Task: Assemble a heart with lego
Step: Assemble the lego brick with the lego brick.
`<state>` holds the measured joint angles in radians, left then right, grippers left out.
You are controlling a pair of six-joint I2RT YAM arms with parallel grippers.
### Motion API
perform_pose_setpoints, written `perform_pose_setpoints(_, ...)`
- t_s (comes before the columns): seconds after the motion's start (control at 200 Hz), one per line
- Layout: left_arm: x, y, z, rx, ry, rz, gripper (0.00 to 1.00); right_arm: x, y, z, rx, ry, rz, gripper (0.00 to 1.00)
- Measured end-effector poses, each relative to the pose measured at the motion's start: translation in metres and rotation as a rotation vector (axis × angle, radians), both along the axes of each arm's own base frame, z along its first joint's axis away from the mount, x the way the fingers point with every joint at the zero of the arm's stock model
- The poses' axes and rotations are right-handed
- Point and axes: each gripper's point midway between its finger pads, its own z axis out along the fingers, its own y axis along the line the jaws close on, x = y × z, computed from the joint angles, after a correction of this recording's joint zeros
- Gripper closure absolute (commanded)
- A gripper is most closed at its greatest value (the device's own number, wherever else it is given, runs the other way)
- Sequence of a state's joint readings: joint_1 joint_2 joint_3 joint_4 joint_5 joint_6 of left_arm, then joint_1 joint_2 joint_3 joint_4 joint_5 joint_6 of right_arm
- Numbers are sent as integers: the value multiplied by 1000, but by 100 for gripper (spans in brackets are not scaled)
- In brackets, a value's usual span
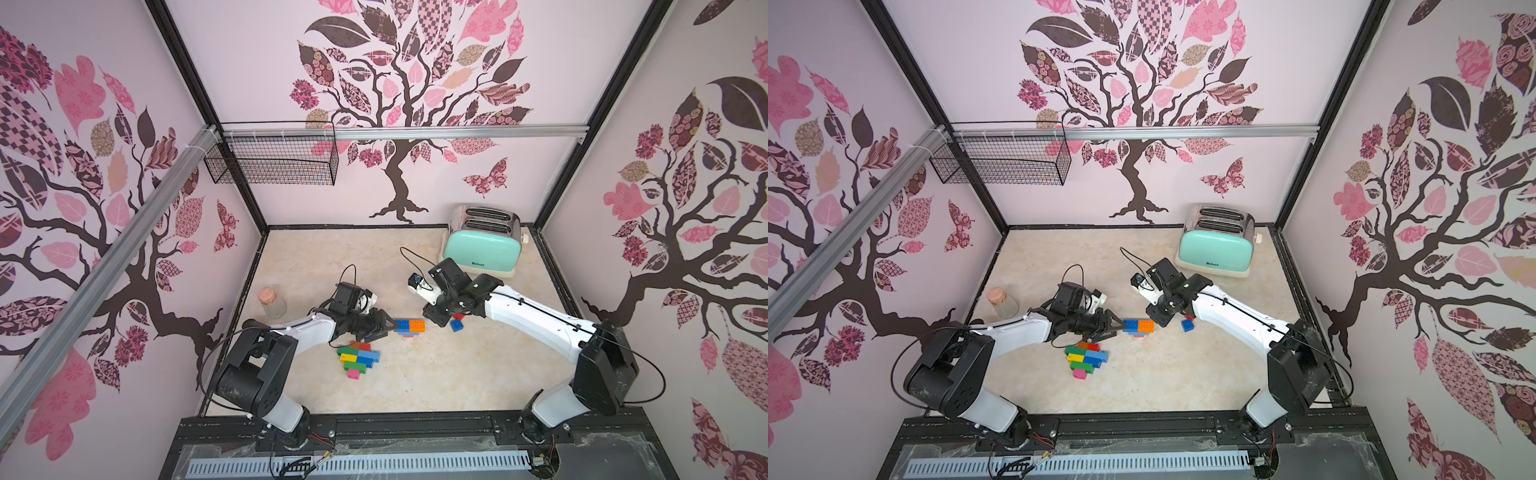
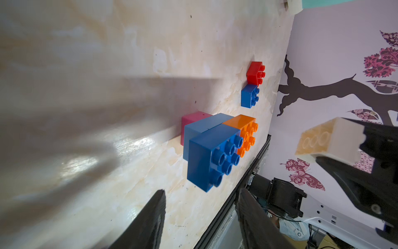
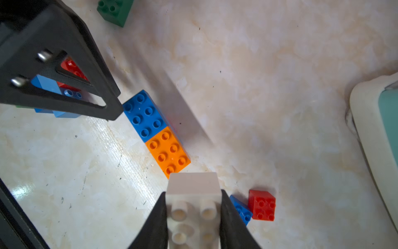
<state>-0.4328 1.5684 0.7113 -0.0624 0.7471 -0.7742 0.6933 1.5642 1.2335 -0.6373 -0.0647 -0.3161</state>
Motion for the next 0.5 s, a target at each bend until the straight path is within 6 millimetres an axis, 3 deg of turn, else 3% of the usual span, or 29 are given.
perform_pose_setpoints(0.5,4,-26,-16,-29,-3,-35,45,-18,14,-14,-43,15,270,68)
